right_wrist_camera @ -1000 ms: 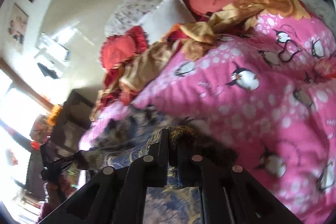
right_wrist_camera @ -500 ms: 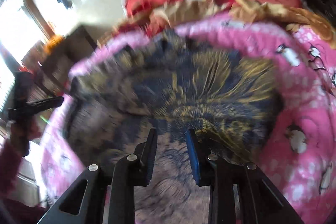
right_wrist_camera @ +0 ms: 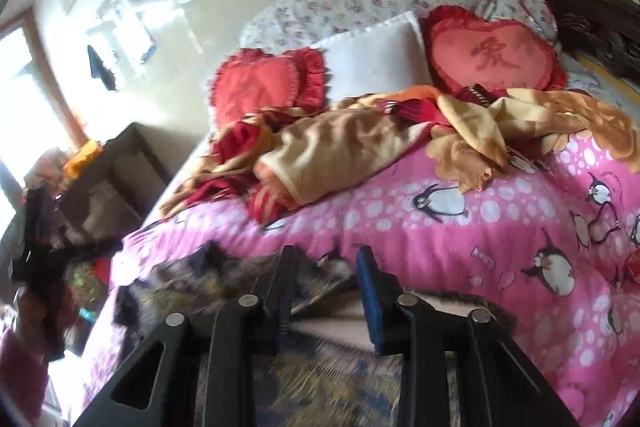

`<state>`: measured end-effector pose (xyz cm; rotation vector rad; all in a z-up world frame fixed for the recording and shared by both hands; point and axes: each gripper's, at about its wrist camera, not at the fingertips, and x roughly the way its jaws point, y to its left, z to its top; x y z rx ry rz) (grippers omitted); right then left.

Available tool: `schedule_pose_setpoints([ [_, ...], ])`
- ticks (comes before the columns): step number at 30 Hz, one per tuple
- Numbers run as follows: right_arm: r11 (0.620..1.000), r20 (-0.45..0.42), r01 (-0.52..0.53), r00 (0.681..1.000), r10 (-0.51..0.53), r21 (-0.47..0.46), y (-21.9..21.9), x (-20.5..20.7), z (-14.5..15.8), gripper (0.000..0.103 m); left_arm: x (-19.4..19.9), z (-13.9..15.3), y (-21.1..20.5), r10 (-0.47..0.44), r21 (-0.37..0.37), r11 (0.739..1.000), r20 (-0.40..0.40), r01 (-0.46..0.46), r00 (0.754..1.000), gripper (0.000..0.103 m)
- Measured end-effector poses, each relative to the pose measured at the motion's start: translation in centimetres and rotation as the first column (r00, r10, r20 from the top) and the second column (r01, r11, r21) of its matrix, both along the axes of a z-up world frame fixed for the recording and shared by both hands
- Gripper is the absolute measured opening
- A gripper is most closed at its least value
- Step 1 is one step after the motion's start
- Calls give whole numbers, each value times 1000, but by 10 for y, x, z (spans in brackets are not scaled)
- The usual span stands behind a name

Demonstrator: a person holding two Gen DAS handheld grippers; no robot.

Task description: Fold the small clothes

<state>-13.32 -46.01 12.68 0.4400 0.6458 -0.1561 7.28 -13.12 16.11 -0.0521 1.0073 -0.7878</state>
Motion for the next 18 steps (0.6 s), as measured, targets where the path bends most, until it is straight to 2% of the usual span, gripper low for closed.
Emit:
schedule_pose_setpoints([
  [3,994,-23,-105,994,105,-4,24,-23,-2,36,-33,-2,14,-111,44,993,42,109,993,60],
  [6,970,-98,-243,965,243,13,61,-30,-25,36,-57,-23,18,-201,125,972,17,198,979,60],
  [10,919,-221,-391,901,372,-46,118,3,-59,36,-74,-71,4,-248,267,929,-65,257,967,60],
  [12,910,-240,-408,892,383,-65,133,29,-68,36,-68,-89,-10,-237,301,918,-108,259,966,60],
  [14,922,-229,-382,905,358,-66,139,67,-69,36,-57,-96,-20,-222,307,918,-130,252,966,60],
  [15,929,-214,-365,914,344,-64,138,77,-65,36,-45,-90,-26,-204,290,928,-127,233,971,60],
  [16,944,-170,-323,936,309,-61,134,95,-58,36,-35,-83,-28,-187,259,942,-117,212,975,60],
  [18,965,-102,-261,961,258,-25,123,115,-46,36,-10,-55,-22,-100,156,982,-60,108,993,60],
])
